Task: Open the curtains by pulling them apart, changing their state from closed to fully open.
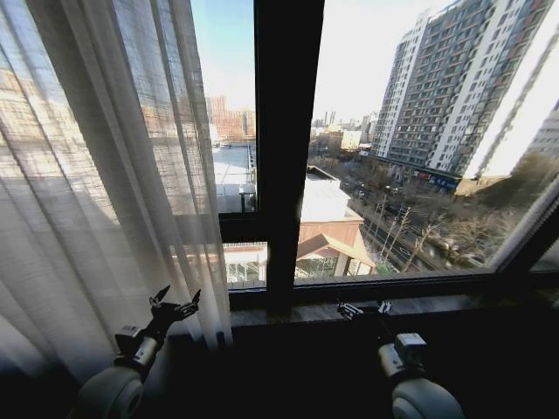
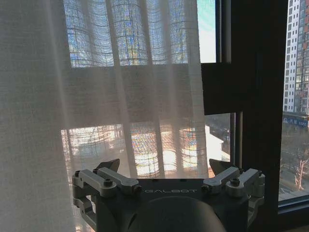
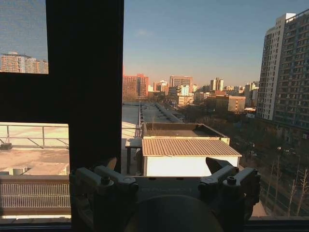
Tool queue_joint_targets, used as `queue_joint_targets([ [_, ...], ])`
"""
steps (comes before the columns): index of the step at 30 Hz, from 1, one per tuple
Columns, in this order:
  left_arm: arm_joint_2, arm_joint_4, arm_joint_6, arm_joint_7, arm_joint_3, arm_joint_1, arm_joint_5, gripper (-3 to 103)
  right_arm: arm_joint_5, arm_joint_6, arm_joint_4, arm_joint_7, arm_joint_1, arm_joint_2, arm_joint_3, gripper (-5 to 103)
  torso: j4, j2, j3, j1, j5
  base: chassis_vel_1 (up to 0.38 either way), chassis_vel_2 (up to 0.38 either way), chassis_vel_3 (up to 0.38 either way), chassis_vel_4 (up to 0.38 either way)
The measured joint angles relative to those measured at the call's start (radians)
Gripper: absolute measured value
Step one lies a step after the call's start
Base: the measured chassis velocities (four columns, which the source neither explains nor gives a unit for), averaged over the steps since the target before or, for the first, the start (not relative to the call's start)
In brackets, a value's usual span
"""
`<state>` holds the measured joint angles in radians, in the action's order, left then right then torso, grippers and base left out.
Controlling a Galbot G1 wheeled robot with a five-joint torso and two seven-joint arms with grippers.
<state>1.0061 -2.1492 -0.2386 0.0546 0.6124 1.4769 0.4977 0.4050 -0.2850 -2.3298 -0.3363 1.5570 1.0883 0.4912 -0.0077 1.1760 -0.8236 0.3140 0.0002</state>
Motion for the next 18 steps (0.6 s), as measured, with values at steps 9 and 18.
queue_joint_targets([
  [9,-0.039,0.062,-0.013,0.022,-0.065,-0.107,0.028,100,-0.001,0.003,0.004,0.007,-0.007,-0.002,-0.001,100,0.0001,0.0,0.0,0.0,0.0,0.0,0.0,0.0,0.0],
  [18,-0.048,0.14,-0.022,0.027,-0.197,-0.253,0.032,100,0.0,0.016,0.012,0.011,-0.008,-0.001,0.006,100,0.0,0.0,0.0,0.0,0.0,0.0,0.0,0.0,0.0],
])
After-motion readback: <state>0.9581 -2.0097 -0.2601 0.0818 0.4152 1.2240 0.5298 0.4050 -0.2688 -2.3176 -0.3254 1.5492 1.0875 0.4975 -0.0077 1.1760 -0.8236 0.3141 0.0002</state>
